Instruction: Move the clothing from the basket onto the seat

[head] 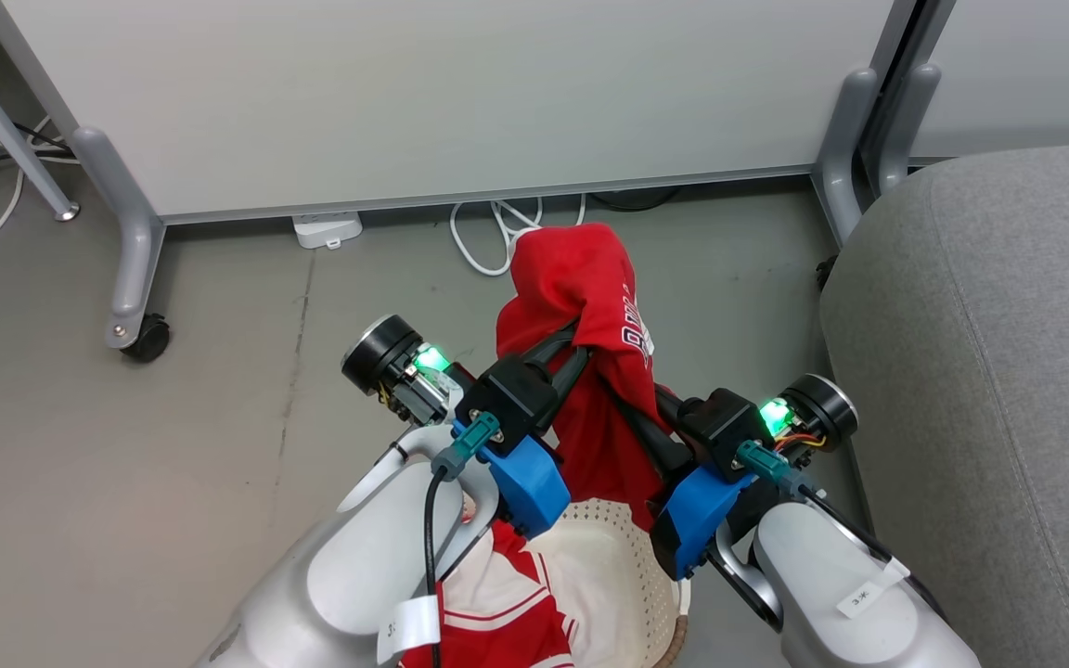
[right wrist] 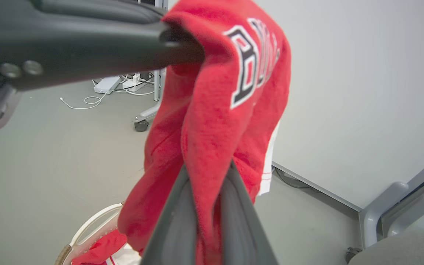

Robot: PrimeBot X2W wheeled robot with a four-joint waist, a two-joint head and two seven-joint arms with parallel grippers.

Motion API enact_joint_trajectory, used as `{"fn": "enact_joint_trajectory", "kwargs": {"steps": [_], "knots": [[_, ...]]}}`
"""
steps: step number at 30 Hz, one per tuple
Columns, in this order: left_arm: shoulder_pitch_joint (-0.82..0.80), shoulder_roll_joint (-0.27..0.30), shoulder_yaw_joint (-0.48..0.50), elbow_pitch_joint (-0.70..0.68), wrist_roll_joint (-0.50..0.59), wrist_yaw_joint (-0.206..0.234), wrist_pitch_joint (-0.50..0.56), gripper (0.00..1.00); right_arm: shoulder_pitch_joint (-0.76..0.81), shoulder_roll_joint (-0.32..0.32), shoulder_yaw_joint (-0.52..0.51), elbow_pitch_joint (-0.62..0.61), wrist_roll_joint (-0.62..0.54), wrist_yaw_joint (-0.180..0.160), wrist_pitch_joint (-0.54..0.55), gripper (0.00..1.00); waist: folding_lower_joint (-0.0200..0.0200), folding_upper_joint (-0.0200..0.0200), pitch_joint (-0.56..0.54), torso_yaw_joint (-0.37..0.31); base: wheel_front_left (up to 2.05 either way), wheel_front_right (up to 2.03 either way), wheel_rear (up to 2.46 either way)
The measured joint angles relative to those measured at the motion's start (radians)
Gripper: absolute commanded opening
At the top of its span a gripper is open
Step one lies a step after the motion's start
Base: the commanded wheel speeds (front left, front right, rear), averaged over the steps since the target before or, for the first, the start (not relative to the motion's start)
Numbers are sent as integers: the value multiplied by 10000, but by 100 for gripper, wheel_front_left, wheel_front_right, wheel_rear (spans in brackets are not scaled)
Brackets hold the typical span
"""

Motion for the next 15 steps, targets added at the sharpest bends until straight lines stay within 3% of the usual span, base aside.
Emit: {"fn": "enact_joint_trajectory", "kwargs": {"steps": [15], "knots": [[106,-10,40,27,0,-38,0,0,3,2,173,0,468,0,-2,0,-1,0,-148,-94,0,0,0]]}}
